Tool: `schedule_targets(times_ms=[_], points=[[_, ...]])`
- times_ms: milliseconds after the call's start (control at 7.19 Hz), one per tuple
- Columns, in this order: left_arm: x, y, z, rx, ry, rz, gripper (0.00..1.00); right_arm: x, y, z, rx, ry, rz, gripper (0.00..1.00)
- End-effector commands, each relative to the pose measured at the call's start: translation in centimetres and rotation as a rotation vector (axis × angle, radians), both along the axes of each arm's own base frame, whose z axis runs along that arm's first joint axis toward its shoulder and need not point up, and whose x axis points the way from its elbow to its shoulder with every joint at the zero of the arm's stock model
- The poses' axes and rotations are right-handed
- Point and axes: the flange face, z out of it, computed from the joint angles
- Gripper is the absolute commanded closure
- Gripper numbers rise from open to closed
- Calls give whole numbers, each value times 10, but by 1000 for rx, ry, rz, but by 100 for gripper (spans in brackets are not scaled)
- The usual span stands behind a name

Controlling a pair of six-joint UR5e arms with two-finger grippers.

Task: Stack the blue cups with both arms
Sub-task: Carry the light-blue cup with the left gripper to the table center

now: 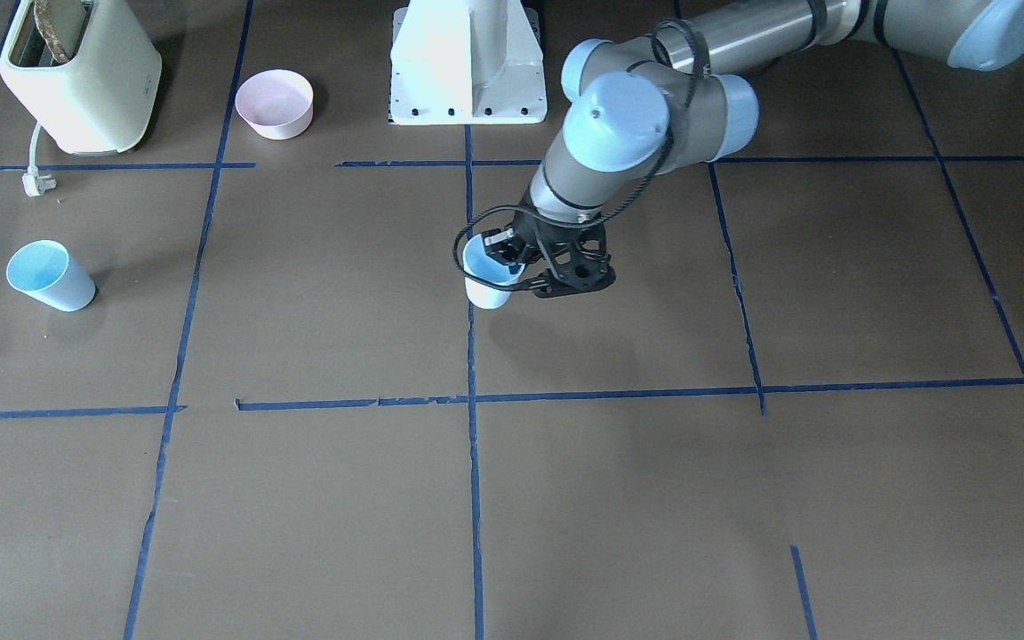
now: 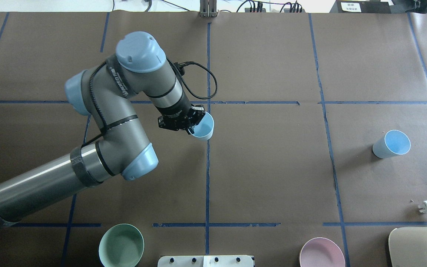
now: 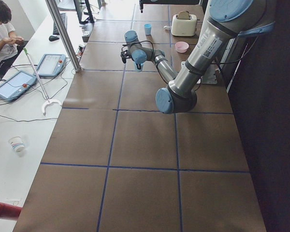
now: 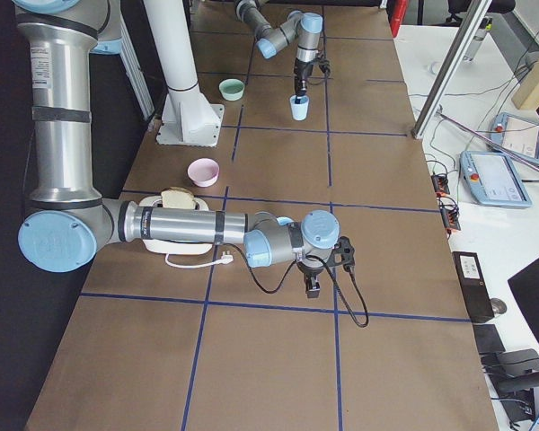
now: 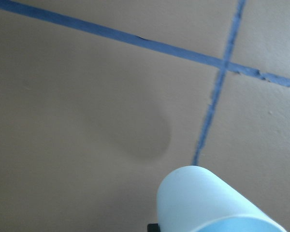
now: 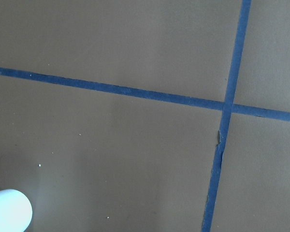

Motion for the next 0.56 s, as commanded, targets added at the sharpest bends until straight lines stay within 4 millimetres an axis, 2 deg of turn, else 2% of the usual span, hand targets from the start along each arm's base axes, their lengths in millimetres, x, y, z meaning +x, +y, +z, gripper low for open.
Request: schedule_targets(times_ms=[0, 417], points=[[35, 16, -3, 19, -38, -2, 98, -2, 1, 0, 1, -1, -5, 0], [40, 18, 11, 13, -62, 1, 95, -5, 0, 0, 2, 0, -11, 0]])
